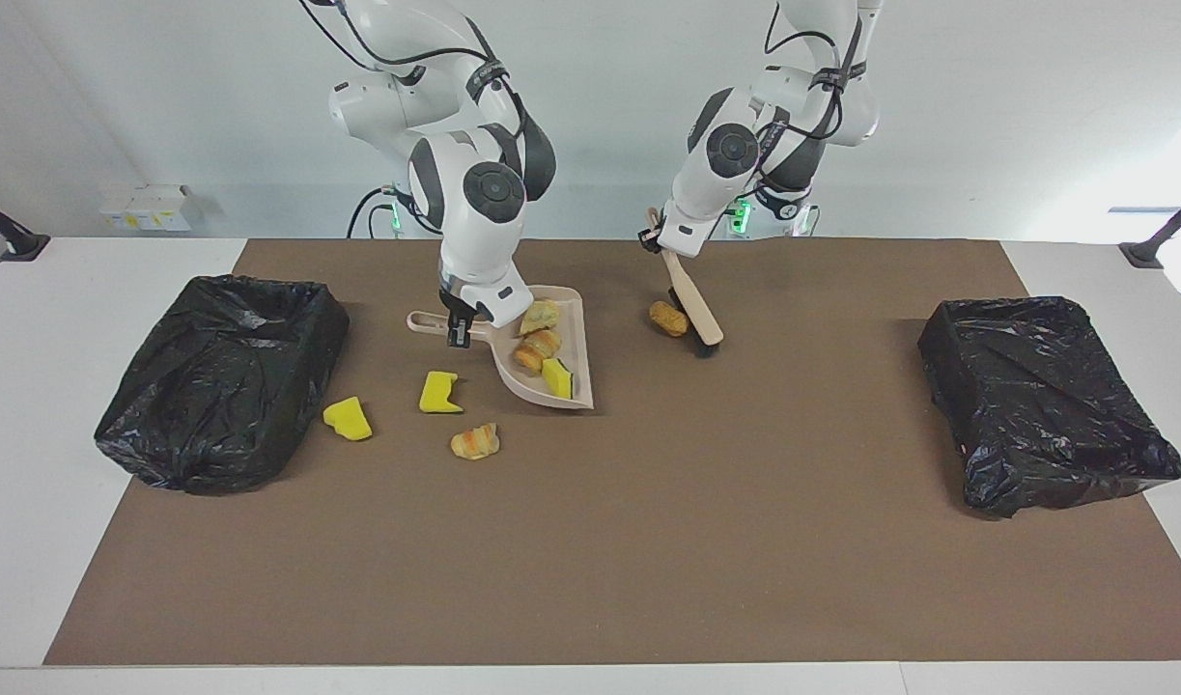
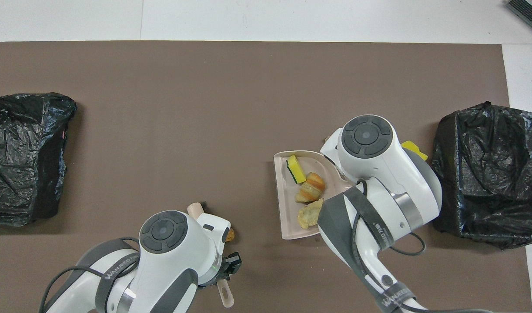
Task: Sweep and dump trash in bin
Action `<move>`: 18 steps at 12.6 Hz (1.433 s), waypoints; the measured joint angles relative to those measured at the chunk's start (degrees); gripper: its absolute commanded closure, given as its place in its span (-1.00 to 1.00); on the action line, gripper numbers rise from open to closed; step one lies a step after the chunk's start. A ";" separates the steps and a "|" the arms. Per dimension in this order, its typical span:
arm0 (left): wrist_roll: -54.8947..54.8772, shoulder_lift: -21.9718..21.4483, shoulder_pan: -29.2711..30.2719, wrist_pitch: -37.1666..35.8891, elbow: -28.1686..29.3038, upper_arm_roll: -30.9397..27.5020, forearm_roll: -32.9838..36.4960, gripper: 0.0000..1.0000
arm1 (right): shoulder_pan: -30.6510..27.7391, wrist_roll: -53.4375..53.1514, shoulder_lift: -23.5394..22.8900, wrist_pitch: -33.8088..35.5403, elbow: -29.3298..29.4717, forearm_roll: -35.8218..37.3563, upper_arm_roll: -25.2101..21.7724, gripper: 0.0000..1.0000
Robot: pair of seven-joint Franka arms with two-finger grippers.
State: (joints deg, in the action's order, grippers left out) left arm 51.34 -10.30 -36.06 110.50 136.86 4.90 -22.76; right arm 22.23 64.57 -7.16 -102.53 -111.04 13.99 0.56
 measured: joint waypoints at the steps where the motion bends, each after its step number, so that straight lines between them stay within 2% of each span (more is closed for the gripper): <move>1: 0.57 -0.06 -0.53 0.75 0.32 0.01 -0.51 1.00 | 0.21 -0.01 0.11 -0.48 -0.63 0.56 0.01 1.00; 4: 1.12 0.34 -2.59 7.37 1.36 0.06 -1.31 1.00 | 2.86 -1.89 0.04 -2.30 -2.74 2.36 0.05 1.00; 7: 0.49 2.89 -5.17 15.97 1.82 0.22 -1.38 1.00 | 6.17 -7.15 -0.55 -4.64 -4.86 3.76 0.11 1.00; 12: -2.11 5.06 -8.76 23.67 0.58 0.32 -2.72 1.00 | 7.48 -9.62 -1.47 -7.55 -5.13 3.84 0.12 1.00; 16: -11.91 7.54 -10.55 24.50 -3.08 0.34 -3.15 1.00 | 7.57 -11.56 -2.58 -12.24 -5.50 -1.83 0.14 1.00; 18: -12.42 7.56 -10.54 21.57 -3.87 -0.22 -3.28 1.00 | 7.34 -11.66 -2.75 -12.36 -5.42 -2.56 0.08 1.00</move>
State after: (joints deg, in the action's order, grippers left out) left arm 38.92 -2.74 -46.60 132.07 132.99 4.67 -26.04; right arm 29.57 52.92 -9.91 -114.90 -116.46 11.43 0.64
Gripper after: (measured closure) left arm 0.740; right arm 0.674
